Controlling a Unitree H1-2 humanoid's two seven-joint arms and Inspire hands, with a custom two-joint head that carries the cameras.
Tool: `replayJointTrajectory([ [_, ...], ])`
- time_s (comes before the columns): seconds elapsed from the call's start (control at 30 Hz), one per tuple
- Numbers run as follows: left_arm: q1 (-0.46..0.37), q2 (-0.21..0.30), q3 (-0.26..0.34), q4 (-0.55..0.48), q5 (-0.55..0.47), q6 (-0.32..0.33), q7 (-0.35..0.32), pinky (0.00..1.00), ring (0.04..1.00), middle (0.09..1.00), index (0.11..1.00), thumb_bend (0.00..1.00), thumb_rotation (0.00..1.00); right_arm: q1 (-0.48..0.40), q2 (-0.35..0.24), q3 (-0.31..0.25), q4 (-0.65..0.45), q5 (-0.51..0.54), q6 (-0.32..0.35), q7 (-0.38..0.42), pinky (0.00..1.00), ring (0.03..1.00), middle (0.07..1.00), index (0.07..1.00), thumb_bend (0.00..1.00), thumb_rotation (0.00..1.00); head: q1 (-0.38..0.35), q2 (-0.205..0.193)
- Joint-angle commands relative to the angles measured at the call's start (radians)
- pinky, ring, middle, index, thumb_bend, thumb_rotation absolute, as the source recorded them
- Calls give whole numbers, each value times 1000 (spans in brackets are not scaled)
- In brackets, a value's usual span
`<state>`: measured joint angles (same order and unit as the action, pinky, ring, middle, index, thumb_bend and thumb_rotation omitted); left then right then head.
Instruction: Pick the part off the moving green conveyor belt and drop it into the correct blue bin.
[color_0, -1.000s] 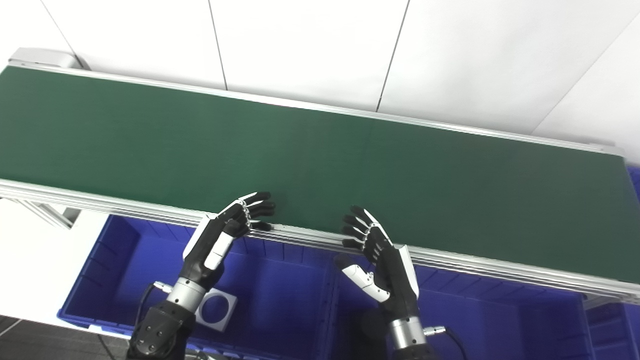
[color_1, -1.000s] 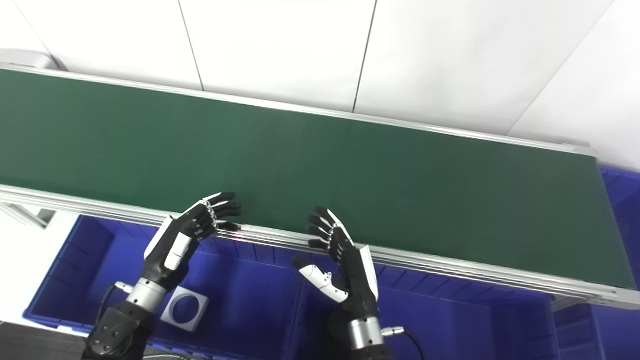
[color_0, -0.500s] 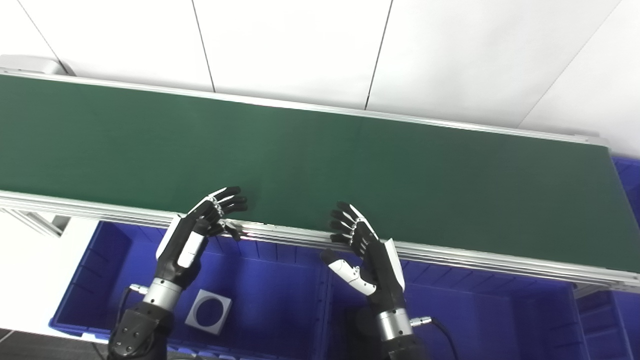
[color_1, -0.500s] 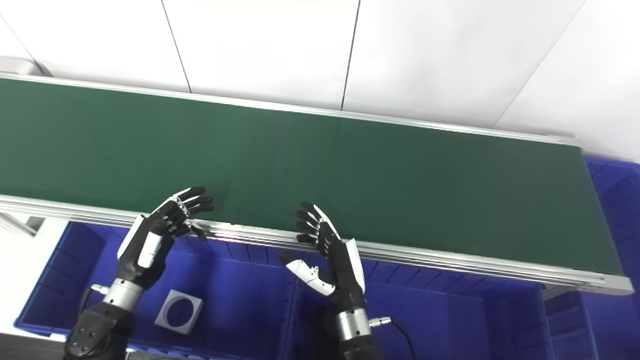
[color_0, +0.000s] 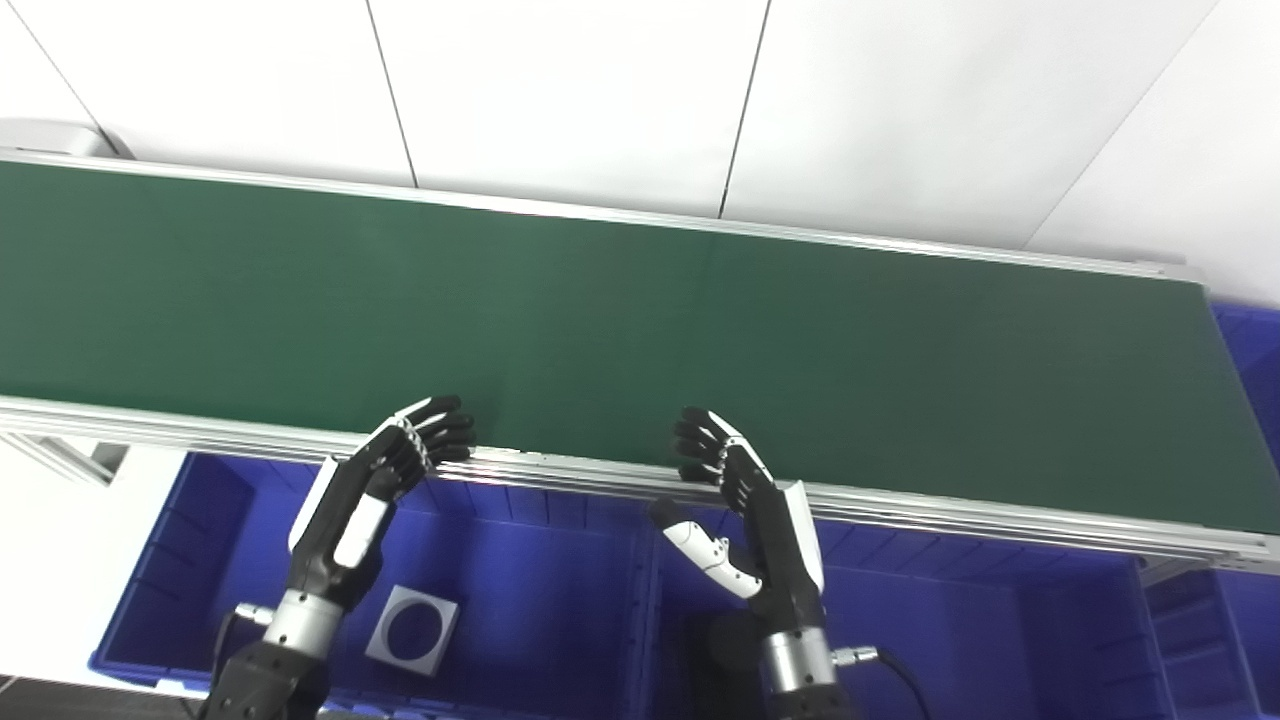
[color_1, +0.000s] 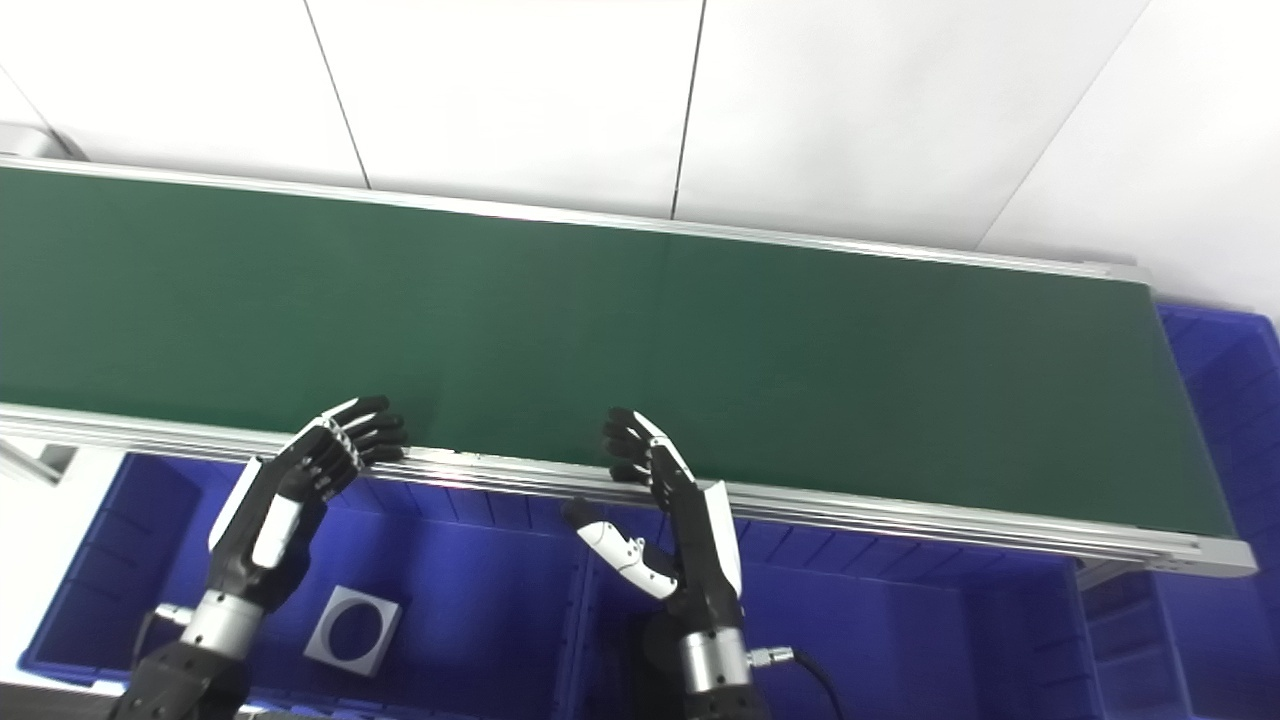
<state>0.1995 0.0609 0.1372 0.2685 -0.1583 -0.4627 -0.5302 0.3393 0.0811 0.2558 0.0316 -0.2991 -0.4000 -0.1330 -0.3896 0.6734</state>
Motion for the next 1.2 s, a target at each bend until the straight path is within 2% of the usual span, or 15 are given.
replayJointTrajectory([
  [0.0,2,-1,-11,-48,14,-7,-10,742,757,776,807,818,868,26,35,8,-58,-8,-46,-22,692,779,803,830,524,586,7,5],
  [0.2,17,5,-55,-108,42,-7,8,755,768,786,824,804,898,88,33,-15,-131,-3,-48,-48,682,763,793,820,488,570,10,21],
  [0.3,24,16,-87,-136,44,-7,17,767,779,795,834,797,911,108,36,-28,-149,-21,-47,-68,662,751,786,819,468,594,-15,27],
  [0.47,20,29,-122,-150,38,-6,39,769,784,798,836,776,918,117,45,-17,-164,-22,-36,-70,661,752,788,820,468,579,-44,36],
  [0.67,-12,55,-161,-143,13,6,49,777,791,805,847,749,927,129,66,0,-171,-60,-28,-85,658,748,783,824,474,564,-144,51],
  [0.7,-22,62,-168,-137,4,9,45,780,792,806,851,733,930,132,74,1,-171,-74,-23,-93,655,745,782,823,482,570,-183,54],
  [0.73,-32,68,-176,-133,-4,13,44,780,790,805,852,728,931,136,79,2,-171,-83,-19,-98,656,747,785,823,487,572,-188,55],
  [0.77,-45,76,-182,-121,-14,16,37,780,789,806,852,728,931,139,89,3,-170,-91,-14,-106,657,748,785,824,491,571,-235,57],
  [0.8,-54,81,-188,-113,-23,17,33,781,789,806,853,726,930,142,95,4,-169,-96,-11,-111,660,750,786,824,497,568,-235,57],
  [0.83,-64,87,-192,-109,-30,25,31,782,789,807,853,726,930,144,103,3,-167,-103,-7,-119,661,752,787,824,501,566,-276,55],
  [0.9,-79,100,-198,-97,-43,34,25,788,793,810,856,719,927,143,119,1,-154,-116,-9,-139,660,750,785,822,516,562,-321,53],
  [0.93,-84,104,-201,-91,-48,36,24,792,796,812,858,718,924,142,123,1,-148,-121,-9,-146,660,749,784,822,525,563,-321,53],
  [0.97,-94,111,-202,-75,-58,32,17,793,796,813,859,715,921,139,129,1,-138,-129,-13,-157,659,748,783,823,528,568,-362,51],
  [1.03,-110,122,-204,-46,-75,25,6,792,796,814,859,711,918,134,139,3,-123,-143,-16,-176,658,748,783,823,530,573,-383,51],
  [1.17,-129,137,-203,-2,-93,14,-10,788,792,811,859,716,920,132,147,11,-109,-165,-18,-204,656,752,785,826,525,568,-377,57],
])
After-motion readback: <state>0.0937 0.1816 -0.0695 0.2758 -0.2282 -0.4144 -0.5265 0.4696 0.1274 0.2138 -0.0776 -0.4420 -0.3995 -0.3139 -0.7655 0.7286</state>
